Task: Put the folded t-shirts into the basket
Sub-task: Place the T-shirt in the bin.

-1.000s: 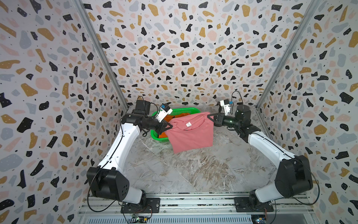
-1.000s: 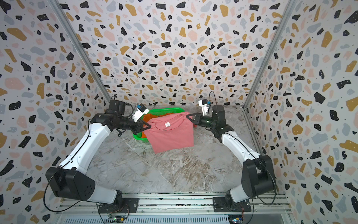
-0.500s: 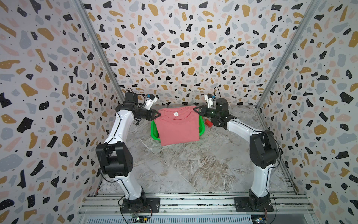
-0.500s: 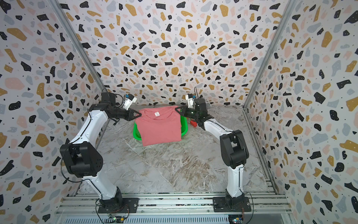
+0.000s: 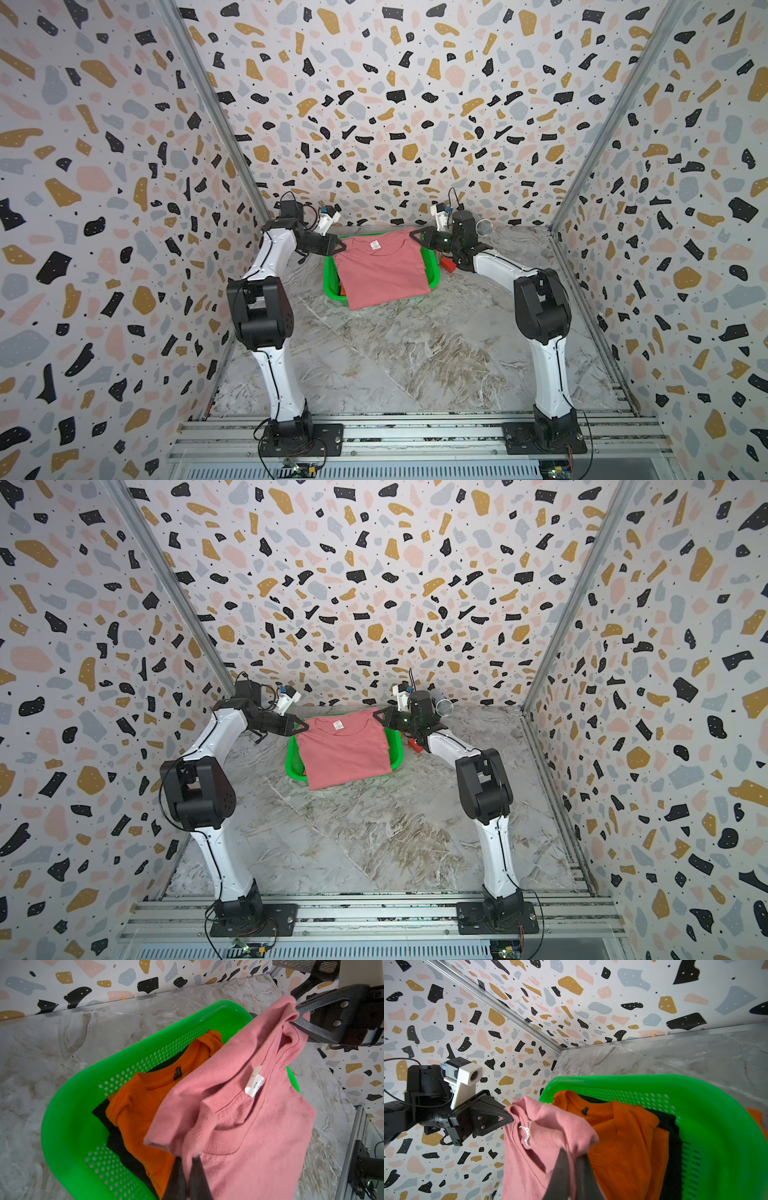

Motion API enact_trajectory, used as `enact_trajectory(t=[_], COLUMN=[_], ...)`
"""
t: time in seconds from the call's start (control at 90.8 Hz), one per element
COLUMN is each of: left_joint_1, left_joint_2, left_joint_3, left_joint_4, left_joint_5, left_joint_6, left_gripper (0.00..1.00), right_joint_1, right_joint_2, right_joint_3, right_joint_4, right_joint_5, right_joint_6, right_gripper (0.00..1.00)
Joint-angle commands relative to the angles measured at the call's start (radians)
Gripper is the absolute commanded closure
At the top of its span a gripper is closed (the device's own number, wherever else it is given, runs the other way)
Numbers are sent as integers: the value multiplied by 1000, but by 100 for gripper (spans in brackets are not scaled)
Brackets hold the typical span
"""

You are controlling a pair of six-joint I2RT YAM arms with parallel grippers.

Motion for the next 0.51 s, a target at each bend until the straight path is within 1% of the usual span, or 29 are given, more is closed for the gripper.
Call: enact_trajectory(t=[0.0,0.176,0.341,0.418,0.429,0.44,0.452,0.463,0.474,0.496], left_joint_1=[9,8,4,1,0,-1,-2,-2,-3,-5], left_joint_2=[38,121,194,234,240,246,251,255,261,270], left_joint_3=[66,150,222,275,284,291,298,304,310,320], left_joint_4=[30,-9,-31,-56,-60,-62,-67,-70,-72,-79], left_joint_5=[-20,-32,-59,-63,-63,-65,-65,-66,-67,-67], left_joint_6=[-3,18,24,26,26,26,25,26,25,26], left_gripper=[100,100,100,100,100,100,96,92,87,80], right_joint_1=[-5,-3,-4,-5,-4,-4,-4,-4,-4,-4], right_joint_2=[7,69,95,101,103,103,103,105,105,104], right_joint_3=[70,122,130,126,126,125,125,125,125,122], right_joint_4=[48,35,46,50,50,49,49,48,48,50], right_joint_5=[34,31,36,55,57,62,62,67,69,75], right_joint_6=[-39,-27,-28,-26,-26,-26,-26,-26,-26,-26], right_gripper=[100,100,100,88,86,79,79,71,67,61])
